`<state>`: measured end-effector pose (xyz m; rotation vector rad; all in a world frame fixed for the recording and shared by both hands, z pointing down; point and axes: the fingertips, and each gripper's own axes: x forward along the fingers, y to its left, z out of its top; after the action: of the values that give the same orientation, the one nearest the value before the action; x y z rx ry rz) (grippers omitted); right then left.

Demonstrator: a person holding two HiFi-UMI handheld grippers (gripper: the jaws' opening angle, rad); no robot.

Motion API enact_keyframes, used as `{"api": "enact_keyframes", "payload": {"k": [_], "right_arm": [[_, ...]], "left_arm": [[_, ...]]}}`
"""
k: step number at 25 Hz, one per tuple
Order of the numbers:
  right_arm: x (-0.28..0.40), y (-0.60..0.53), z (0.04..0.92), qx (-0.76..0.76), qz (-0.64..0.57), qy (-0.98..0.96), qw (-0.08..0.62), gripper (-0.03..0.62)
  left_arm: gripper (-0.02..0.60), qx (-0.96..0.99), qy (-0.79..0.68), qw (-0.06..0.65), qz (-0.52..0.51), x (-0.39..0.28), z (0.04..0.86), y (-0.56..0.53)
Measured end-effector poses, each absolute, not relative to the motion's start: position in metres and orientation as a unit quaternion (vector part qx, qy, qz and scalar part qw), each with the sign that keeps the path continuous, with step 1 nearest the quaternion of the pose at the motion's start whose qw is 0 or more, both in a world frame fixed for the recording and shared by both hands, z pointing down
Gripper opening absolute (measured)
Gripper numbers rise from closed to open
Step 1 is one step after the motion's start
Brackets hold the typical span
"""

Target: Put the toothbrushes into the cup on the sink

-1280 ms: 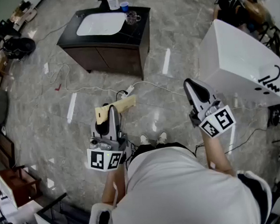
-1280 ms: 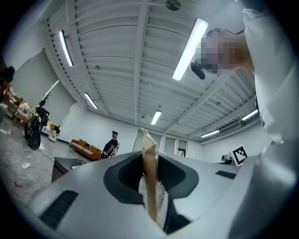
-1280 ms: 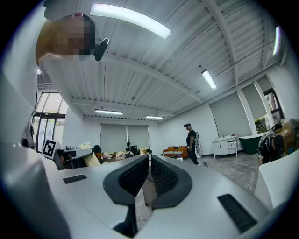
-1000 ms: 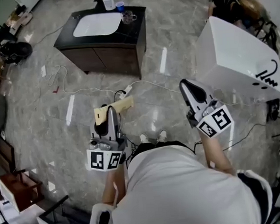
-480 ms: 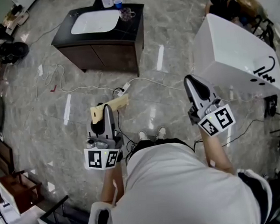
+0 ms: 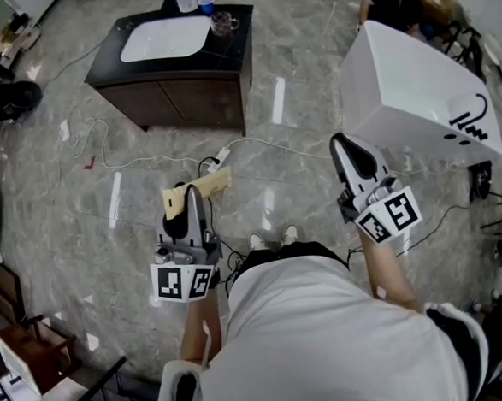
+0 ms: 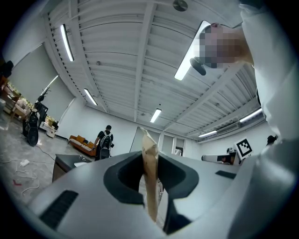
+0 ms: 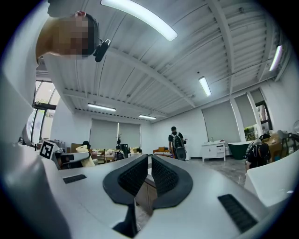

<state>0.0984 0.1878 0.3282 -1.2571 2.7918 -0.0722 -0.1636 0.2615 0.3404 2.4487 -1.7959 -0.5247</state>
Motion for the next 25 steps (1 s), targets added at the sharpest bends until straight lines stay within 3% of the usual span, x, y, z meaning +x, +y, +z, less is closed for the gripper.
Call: {"api": "enact_keyframes", "payload": {"k": [25], "right_arm": [[0.077,0.154,0.336,-0.429,-0.023,0.902,0.05,0.048]], "left_arm": [[0.069,0.809,-0.564,0.033,-0.159,-0.185,0.349,0.22]]}}
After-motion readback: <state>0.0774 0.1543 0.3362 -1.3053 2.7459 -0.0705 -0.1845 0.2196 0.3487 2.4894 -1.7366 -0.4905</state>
